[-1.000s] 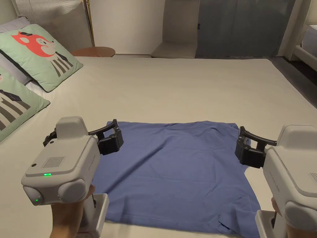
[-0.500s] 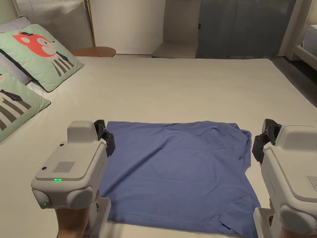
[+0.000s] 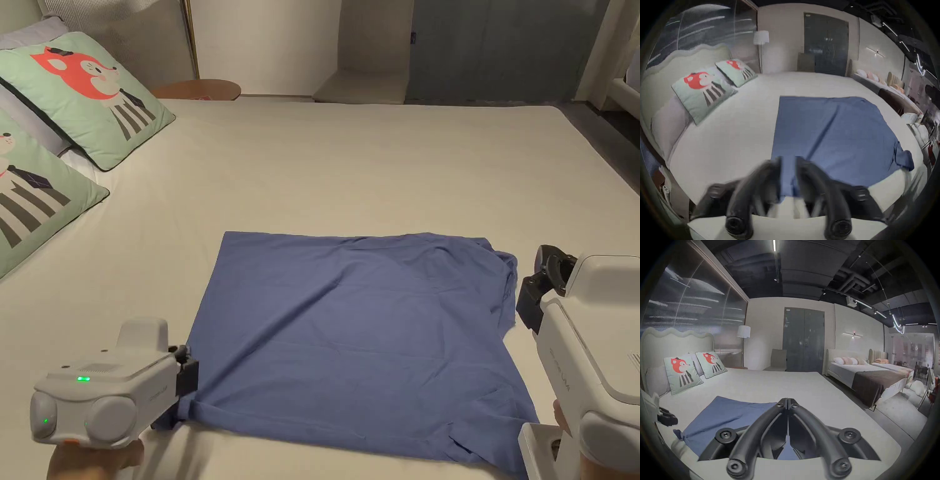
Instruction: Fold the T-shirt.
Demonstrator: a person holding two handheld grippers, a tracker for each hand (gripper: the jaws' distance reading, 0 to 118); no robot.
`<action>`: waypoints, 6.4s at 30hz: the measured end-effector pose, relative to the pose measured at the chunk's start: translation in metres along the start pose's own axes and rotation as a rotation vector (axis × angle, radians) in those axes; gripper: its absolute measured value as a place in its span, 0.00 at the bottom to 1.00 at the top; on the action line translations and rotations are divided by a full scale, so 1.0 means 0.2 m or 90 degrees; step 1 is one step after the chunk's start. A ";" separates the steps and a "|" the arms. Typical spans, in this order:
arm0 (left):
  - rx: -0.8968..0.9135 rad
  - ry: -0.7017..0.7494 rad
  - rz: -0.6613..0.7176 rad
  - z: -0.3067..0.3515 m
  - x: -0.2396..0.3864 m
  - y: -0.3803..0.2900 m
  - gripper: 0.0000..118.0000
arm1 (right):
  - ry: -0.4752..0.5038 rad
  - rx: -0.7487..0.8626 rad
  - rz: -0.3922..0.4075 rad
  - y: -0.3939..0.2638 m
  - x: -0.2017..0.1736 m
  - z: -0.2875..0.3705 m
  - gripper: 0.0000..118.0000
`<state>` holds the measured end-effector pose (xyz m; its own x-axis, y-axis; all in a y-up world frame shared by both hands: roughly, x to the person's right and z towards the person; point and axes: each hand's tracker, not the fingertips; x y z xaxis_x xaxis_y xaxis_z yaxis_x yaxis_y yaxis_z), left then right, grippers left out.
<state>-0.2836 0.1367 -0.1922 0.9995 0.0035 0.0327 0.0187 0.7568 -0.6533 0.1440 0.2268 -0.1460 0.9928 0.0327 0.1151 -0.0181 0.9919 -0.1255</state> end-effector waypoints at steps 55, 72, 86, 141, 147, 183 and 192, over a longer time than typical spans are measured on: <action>-0.032 -0.002 0.037 -0.09 -0.06 -0.17 0.02 | 0.042 -0.353 -0.075 -0.62 0.22 0.09 0.03; 0.021 0.014 0.056 -0.43 -0.04 0.33 0.02 | 0.035 -0.277 -0.010 -0.33 0.17 -0.67 0.03; -0.108 0.047 0.017 -0.94 0.02 0.36 0.02 | -0.003 -0.429 -0.004 -0.60 0.16 -1.15 0.03; 0.025 -0.012 0.030 -0.21 0.05 0.38 0.00 | 0.026 0.001 -0.006 0.06 -0.04 -0.21 0.00; -0.068 0.004 0.093 -0.37 -0.11 0.25 0.82 | 0.035 -0.025 0.003 0.02 -0.07 -0.29 0.00; -0.086 -0.004 0.046 -0.53 -0.07 0.17 0.05 | -0.018 -0.429 -0.094 -0.71 0.25 -0.50 0.76; -0.087 -0.003 0.051 -0.53 -0.09 0.16 0.05 | -0.016 -0.407 -0.117 -0.71 0.31 -0.51 0.03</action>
<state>-0.2981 0.0912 -0.2936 0.9978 0.0629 -0.0205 -0.0569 0.6579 -0.7510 0.2194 0.0754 -0.2224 0.9698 -0.1197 0.2127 0.2329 0.7143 -0.6599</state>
